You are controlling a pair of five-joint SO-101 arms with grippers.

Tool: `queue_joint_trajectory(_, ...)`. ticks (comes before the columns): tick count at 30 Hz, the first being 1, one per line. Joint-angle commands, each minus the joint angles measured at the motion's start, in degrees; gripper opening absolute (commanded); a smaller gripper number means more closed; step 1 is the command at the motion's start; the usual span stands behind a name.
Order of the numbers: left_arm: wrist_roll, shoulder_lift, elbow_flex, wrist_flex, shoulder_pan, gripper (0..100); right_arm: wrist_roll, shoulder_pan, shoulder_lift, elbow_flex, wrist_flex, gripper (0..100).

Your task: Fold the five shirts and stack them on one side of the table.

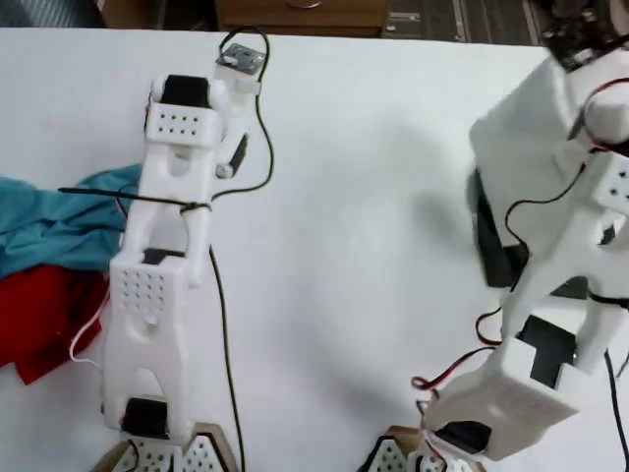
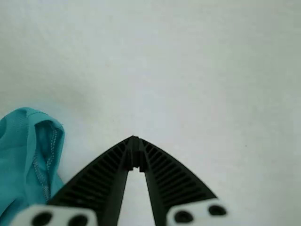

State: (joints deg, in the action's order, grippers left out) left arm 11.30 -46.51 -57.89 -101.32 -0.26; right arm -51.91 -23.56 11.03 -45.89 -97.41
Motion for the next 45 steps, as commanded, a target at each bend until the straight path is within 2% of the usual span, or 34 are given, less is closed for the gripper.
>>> queue_joint_trajectory(1, 0.1, 0.7, -0.3, -0.9, -0.6, 3, -0.4, -2.9, -3.5, -6.9, 0.0, 2.0)
queue_joint_trajectory(10, 0.1, 0.7, -0.2, -0.9, -0.6, 3, -1.8, -12.0, -2.6, -7.6, 4.9, 2.0)
queue_joint_trajectory(18, 0.1, 0.7, -0.2, -0.9, -0.6, 3, -3.7, -16.8, 6.7, -8.2, 8.3, 2.0)
queue_joint_trajectory(22, 0.1, 0.7, -0.2, -0.9, -0.5, 3, -3.7, -16.3, 9.7, -8.3, 7.5, 2.0)
queue_joint_trajectory(32, -1.8, 0.7, -0.3, -0.7, -0.2, 3, -3.3, -9.9, 9.5, -8.4, 1.3, 2.1)
queue_joint_trajectory(40, -2.2, 0.6, -0.7, -0.5, -0.1, 3, -3.2, -5.2, 2.7, -7.2, -0.5, 2.1)
queue_joint_trajectory(45, -2.3, 1.1, -0.7, -0.5, -0.4, 3, -1.1, -4.0, -1.6, -0.6, -0.5, 2.1)
